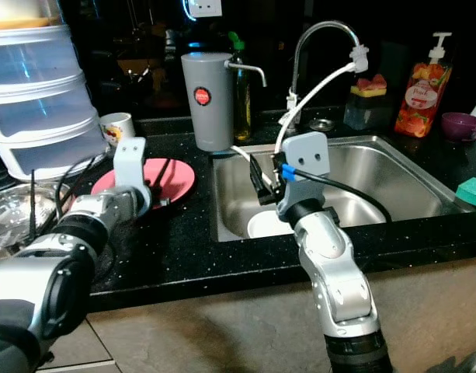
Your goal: Kitchen organization
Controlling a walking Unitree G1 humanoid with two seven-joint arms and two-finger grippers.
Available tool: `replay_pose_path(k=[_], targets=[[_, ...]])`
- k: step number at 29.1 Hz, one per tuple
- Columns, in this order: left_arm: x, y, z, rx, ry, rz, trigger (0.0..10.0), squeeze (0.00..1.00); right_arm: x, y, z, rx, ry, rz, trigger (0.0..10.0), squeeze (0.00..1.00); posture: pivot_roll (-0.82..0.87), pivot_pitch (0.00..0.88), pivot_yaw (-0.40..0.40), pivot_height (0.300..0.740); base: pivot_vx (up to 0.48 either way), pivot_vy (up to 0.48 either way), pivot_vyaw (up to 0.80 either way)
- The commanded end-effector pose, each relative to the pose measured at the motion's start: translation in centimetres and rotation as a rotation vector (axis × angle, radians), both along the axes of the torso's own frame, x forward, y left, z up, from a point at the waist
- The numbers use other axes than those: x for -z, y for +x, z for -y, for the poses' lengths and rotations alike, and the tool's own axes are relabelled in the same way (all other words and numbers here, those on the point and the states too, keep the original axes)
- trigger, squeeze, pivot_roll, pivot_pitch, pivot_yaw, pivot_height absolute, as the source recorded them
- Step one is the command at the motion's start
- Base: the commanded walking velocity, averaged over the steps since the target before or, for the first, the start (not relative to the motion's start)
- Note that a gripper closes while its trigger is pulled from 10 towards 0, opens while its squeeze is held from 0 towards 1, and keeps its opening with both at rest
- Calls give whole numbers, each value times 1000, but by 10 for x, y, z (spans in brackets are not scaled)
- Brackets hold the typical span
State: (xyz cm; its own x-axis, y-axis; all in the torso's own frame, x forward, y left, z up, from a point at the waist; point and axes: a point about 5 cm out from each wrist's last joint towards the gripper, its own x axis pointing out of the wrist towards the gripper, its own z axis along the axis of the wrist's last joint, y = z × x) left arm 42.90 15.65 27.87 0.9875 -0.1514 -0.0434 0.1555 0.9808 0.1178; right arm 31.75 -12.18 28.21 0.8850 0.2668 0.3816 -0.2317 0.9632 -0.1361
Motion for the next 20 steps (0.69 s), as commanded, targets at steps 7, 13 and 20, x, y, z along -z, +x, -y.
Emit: replay_pose_path(k=[7, 13, 20], targets=[[-35, -14, 32, 321, 194, 249, 10000, 0, -9, -6, 0, -79, 122, 4, 10000, 0, 20, 83, 73, 740, 0, 0, 0], [-32, -62, 39, 680, 120, 343, 10000, 0, -22, -23, -10, -374, 442, -4, 10000, 0, 31, 75, 61, 740, 0, 0, 0], [-22, -94, 48, 847, 72, 332, 10000, 0, -24, -30, -18, -466, 520, -9, 10000, 0, 34, 67, 53, 740, 0, 0, 0]])
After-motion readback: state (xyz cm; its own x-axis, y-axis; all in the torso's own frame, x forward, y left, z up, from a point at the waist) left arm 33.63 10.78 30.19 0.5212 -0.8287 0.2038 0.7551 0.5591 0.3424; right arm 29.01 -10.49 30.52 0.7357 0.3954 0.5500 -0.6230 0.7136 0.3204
